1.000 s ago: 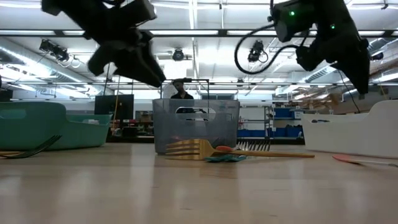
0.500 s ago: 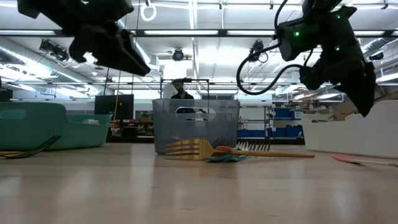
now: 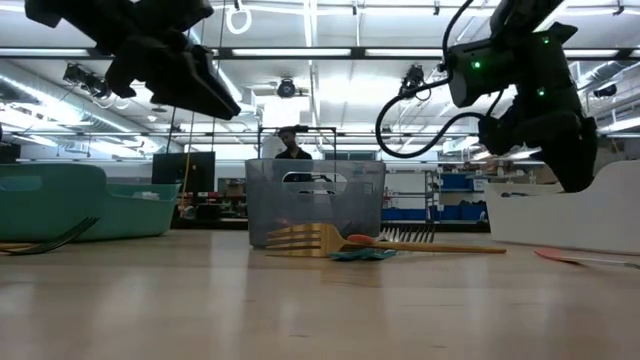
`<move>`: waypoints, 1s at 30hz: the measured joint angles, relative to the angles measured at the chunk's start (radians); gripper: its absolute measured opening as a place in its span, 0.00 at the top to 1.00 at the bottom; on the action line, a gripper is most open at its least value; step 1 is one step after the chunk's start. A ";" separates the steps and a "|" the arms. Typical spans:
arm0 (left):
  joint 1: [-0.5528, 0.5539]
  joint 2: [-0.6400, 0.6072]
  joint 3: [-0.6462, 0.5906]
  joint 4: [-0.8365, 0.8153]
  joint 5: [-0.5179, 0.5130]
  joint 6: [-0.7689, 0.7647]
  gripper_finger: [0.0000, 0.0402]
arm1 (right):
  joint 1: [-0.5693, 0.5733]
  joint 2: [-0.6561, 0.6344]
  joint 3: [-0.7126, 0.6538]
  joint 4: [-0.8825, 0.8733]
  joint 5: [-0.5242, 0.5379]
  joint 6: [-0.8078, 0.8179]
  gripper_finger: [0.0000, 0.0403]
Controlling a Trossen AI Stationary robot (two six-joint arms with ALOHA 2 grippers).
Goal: Sort silverware by color (type)
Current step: Put the gold fork into the white bin, then put the blue fork into the green bin
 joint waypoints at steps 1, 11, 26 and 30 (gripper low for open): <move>-0.003 0.000 0.000 -0.001 0.000 0.000 0.59 | 0.000 0.000 0.000 -0.001 0.004 0.000 0.91; -0.003 0.001 0.000 -0.005 0.000 -0.003 0.59 | 0.000 0.000 0.000 -0.007 -0.008 0.003 0.81; -0.003 0.001 0.000 -0.054 0.000 -0.095 0.59 | 0.018 0.000 0.159 -0.136 0.083 0.013 0.79; -0.003 0.001 0.000 -0.105 0.014 -0.167 0.59 | 0.028 0.000 0.199 -0.144 0.097 0.008 0.79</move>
